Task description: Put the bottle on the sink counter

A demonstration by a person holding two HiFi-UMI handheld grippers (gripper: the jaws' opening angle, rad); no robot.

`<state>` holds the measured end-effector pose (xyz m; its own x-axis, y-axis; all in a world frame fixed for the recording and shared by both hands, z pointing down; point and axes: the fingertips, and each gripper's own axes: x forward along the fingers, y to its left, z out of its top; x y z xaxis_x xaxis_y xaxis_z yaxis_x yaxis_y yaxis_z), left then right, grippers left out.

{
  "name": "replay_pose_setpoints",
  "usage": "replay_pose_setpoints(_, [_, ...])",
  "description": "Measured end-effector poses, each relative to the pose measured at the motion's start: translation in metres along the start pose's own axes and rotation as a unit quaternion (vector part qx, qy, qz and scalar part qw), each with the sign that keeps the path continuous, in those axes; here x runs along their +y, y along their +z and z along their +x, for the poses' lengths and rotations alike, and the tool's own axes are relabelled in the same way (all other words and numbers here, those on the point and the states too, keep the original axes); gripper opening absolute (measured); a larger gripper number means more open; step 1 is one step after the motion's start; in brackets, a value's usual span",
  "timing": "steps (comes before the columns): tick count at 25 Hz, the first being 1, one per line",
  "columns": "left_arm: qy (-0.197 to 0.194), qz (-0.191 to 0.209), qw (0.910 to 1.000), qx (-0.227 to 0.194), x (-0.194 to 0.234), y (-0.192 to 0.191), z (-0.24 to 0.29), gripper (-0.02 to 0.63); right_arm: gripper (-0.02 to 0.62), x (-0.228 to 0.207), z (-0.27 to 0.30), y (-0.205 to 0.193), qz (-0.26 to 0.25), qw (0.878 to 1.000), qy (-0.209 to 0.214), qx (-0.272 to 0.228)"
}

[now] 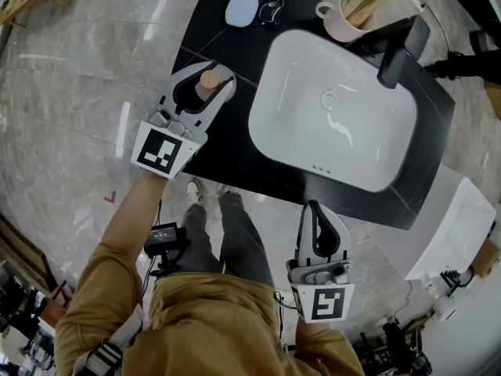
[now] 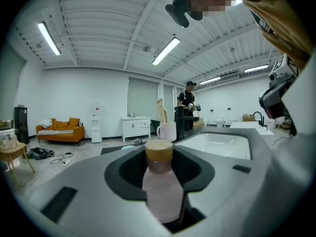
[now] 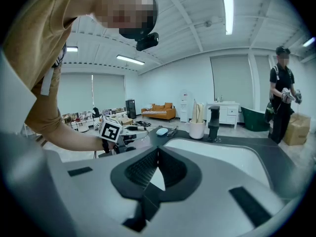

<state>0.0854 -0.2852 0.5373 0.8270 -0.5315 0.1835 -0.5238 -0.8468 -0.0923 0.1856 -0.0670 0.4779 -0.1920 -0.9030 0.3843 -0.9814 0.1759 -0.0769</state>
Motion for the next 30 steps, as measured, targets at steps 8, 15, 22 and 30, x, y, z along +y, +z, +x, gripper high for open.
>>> replay_pose_setpoints(8, [0.0, -0.005, 0.9999, -0.012, -0.003, 0.002, 0.001, 0.215, 0.006, -0.003, 0.0, -0.002, -0.004, 1.0, 0.001, 0.004])
replay_pose_setpoints(15, [0.014, 0.005, 0.9998, -0.012, 0.0, 0.005, 0.002, 0.233, 0.006, -0.005, -0.002, 0.001, -0.005, 1.0, 0.0, 0.0])
replay_pose_setpoints(22, [0.015, 0.017, 0.9997, -0.01, 0.001, 0.013, -0.006, 0.233, 0.006, -0.005, -0.002, 0.009, -0.013, 1.0, 0.002, -0.013])
replay_pose_setpoints(30, [0.015, 0.025, 0.9995, -0.01, -0.002, 0.022, -0.017, 0.222, 0.006, 0.005, -0.004, 0.016, -0.013, 1.0, 0.002, -0.014])
